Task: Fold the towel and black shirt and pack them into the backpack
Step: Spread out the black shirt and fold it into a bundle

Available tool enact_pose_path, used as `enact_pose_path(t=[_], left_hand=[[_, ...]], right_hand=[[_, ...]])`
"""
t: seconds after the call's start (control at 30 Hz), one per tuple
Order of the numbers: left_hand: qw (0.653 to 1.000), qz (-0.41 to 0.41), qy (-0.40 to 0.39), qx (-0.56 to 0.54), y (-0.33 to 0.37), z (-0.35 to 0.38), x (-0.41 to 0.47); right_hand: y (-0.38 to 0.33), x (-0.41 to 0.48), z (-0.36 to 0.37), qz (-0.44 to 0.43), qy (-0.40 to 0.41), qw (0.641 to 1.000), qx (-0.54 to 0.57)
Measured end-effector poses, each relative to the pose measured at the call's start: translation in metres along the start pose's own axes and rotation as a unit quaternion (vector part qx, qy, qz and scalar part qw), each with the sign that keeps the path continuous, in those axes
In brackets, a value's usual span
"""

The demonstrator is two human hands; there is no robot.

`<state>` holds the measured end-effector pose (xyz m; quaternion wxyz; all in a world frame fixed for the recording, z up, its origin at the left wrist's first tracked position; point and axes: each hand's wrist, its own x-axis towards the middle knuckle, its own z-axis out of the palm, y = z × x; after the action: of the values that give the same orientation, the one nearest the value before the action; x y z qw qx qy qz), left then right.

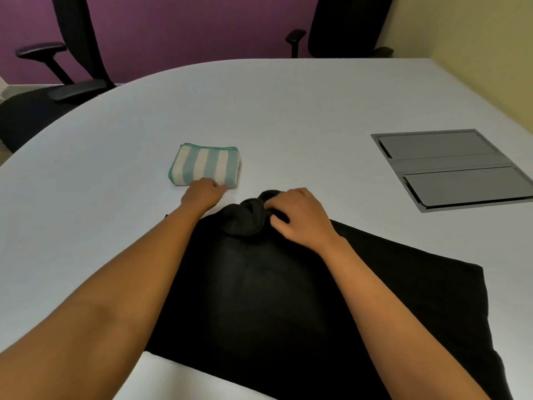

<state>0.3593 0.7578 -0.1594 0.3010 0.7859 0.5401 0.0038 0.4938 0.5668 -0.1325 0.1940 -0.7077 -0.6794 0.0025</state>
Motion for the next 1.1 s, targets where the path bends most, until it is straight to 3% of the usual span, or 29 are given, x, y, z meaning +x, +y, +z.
enact_pose_path(t=[0.13, 0.27, 0.37, 0.43, 0.53, 0.63, 0.8, 0.97, 1.1], left_hand=[[0.991, 0.019, -0.087, 0.103, 0.009, 0.012, -0.001], [0.993, 0.003, -0.113, 0.037, 0.02, 0.02, -0.016], [0.991, -0.023, -0.13, -0.032, 0.028, 0.022, -0.021], [0.989, -0.032, -0.134, -0.052, 0.031, 0.022, -0.023], [0.988, -0.046, -0.136, -0.056, 0.034, 0.022, -0.023], [0.99, -0.042, -0.127, -0.052, 0.038, 0.019, -0.023], [0.986, -0.004, -0.055, -0.158, 0.034, 0.016, -0.03], [0.978, 0.135, -0.02, -0.158, 0.037, 0.003, -0.053], [0.966, 0.196, -0.073, -0.155, 0.037, -0.015, -0.06]], right_hand=[[-0.007, -0.025, 0.008, -0.06, -0.101, 0.993, -0.018], [-0.013, -0.031, 0.008, -0.014, -0.222, 0.974, 0.038], [-0.008, -0.017, 0.003, 0.142, -0.097, 0.969, 0.177], [-0.001, -0.001, 0.006, 0.257, -0.009, 0.939, 0.228], [0.009, 0.02, 0.016, 0.367, -0.04, 0.896, 0.246], [0.011, 0.032, 0.024, 0.375, -0.131, 0.896, 0.201], [0.012, 0.038, 0.025, 0.384, -0.154, 0.889, 0.195], [0.01, 0.042, 0.012, 0.371, -0.205, 0.877, 0.227], [0.008, 0.045, 0.0, 0.353, -0.14, 0.878, 0.29]])
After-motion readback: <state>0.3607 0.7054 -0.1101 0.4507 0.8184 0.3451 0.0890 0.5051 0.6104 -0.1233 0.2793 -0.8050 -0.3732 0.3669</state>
